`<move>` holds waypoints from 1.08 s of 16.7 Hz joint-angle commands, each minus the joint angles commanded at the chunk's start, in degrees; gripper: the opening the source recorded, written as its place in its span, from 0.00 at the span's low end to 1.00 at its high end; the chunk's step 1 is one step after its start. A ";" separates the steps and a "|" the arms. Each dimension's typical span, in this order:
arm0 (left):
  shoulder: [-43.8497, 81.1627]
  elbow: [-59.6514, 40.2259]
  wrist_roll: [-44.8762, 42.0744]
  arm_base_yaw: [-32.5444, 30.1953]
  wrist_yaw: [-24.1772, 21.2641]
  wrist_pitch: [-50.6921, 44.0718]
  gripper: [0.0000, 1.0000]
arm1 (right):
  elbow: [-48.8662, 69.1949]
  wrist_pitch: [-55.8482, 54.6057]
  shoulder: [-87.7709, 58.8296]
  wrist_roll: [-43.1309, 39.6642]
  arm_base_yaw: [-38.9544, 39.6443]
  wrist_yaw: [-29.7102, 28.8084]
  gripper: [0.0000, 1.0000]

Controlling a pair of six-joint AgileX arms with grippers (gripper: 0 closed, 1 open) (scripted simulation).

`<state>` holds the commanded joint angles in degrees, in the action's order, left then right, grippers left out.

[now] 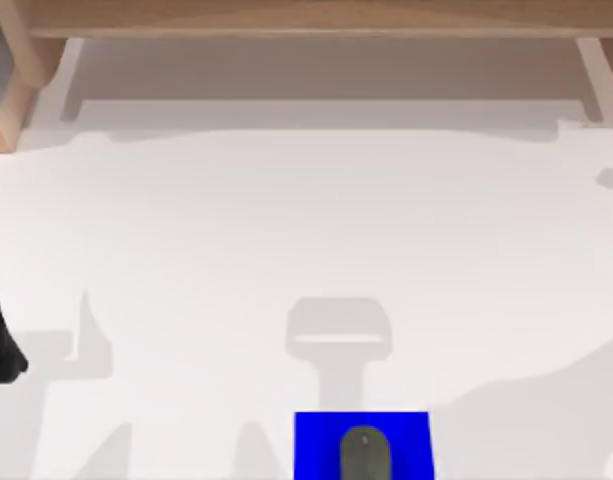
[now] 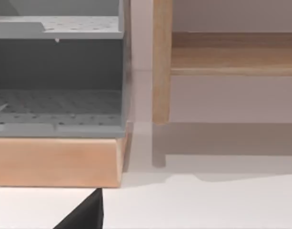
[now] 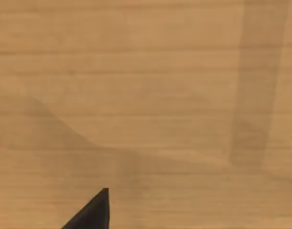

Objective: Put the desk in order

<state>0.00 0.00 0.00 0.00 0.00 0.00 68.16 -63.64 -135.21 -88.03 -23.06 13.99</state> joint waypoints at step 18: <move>0.00 0.00 0.00 0.00 0.00 0.00 1.00 | -43.97 47.23 96.72 65.21 17.40 -12.79 1.00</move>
<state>0.00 0.00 0.00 0.00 0.00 0.00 24.18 -16.41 -38.49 -22.83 -5.66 1.20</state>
